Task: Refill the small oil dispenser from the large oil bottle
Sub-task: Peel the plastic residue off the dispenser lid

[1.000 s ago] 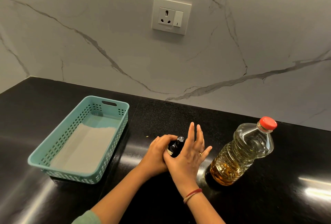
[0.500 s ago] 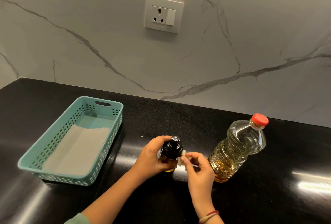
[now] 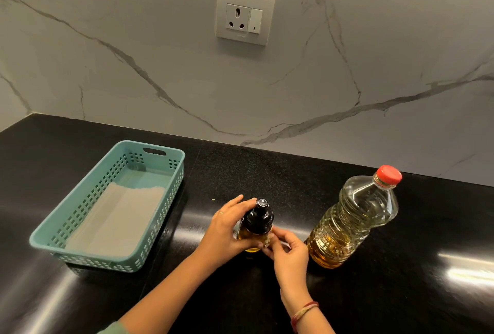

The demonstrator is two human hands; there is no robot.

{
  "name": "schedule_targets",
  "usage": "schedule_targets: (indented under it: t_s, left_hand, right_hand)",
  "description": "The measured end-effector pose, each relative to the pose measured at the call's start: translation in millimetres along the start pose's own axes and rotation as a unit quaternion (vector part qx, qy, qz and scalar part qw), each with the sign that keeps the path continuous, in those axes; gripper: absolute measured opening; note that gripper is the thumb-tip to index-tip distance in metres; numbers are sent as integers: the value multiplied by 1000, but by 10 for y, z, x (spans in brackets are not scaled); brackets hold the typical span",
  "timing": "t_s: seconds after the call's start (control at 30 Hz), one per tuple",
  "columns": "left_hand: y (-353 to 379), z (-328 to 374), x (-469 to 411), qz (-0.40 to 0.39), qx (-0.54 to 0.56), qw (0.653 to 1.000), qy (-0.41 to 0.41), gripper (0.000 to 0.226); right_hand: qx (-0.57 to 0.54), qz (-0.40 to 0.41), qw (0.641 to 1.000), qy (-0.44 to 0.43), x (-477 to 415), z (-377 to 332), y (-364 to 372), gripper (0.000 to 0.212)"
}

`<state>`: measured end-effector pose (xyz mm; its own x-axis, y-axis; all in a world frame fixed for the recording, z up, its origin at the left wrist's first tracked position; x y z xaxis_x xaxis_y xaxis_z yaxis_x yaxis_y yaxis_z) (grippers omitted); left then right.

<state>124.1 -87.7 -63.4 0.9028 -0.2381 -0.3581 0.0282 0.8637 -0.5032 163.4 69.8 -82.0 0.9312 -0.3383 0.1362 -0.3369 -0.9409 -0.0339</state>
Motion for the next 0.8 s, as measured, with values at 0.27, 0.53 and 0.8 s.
schedule_targets:
  t_s: [0.27, 0.53, 0.8]
  left_hand:
    - [-82, -29, -40, -34, 0, 999, -22, 77]
    - [-108, 34, -35, -52, 1, 998, -32, 66]
    - [-135, 44, -59, -35, 2, 999, -37, 67]
  right_hand:
    - [-49, -32, 998, 37, -4, -256, -42, 16]
    - [12, 7, 1000, -1, 54, -163, -11, 25]
    - [-29, -40, 994, 93, 15, -59, -5, 18]
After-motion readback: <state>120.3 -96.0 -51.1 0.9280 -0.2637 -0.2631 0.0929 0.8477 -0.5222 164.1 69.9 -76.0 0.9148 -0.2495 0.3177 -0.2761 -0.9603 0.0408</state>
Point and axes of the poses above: each hand's wrist, its own x-axis away from the middle knuckle, its own y-axis out of the palm, z = x × y, the point moved 4 cm from there along -x, towards the middle knuckle, and after that the axes turned 1 degree about z, right-handed, at the moved point
